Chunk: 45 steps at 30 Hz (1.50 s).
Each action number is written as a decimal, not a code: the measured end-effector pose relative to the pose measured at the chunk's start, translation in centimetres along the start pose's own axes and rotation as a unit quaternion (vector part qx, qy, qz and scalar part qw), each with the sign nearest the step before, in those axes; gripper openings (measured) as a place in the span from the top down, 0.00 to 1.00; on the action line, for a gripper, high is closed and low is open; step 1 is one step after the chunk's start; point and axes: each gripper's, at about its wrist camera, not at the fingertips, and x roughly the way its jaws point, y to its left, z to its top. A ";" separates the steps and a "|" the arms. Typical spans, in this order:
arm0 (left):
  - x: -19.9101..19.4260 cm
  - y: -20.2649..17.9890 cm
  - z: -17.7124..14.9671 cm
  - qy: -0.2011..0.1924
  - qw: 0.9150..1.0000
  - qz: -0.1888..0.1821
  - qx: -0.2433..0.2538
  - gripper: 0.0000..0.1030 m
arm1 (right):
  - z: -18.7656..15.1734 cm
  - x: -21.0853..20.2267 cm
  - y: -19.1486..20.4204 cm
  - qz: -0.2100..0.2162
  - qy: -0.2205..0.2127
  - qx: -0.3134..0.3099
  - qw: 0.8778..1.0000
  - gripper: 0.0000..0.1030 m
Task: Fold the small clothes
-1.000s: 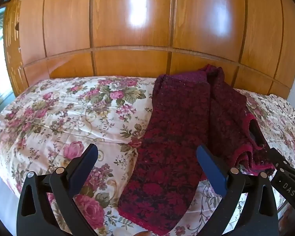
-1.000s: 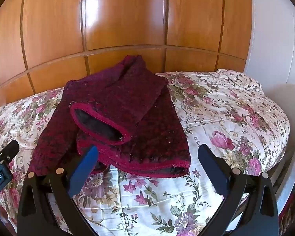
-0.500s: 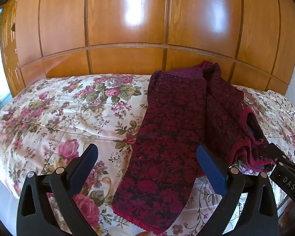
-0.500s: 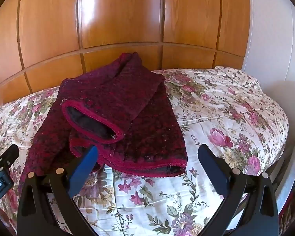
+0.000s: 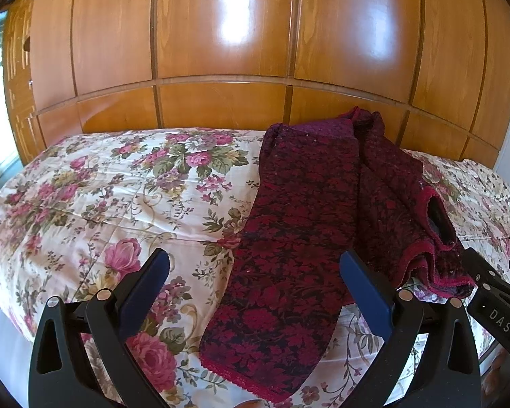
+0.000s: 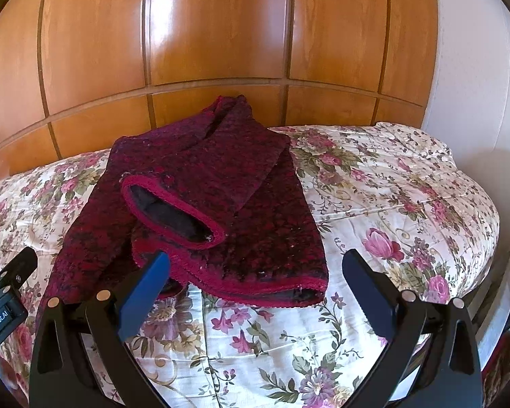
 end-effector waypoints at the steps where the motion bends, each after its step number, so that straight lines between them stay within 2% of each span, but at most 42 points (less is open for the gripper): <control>1: 0.0 0.0 0.0 0.000 1.000 0.000 0.000 0.03 | 0.0 0.0 0.0 0.000 0.000 0.000 1.000 0.02; 25: 1.1 -0.3 -0.1 0.019 1.000 0.007 0.016 0.03 | -0.4 1.2 -0.1 0.011 0.022 -0.002 1.000 0.02; 45: 1.3 -0.9 0.0 0.019 0.999 0.002 0.031 0.03 | 0.1 0.6 -0.2 0.026 0.009 -0.007 1.000 0.02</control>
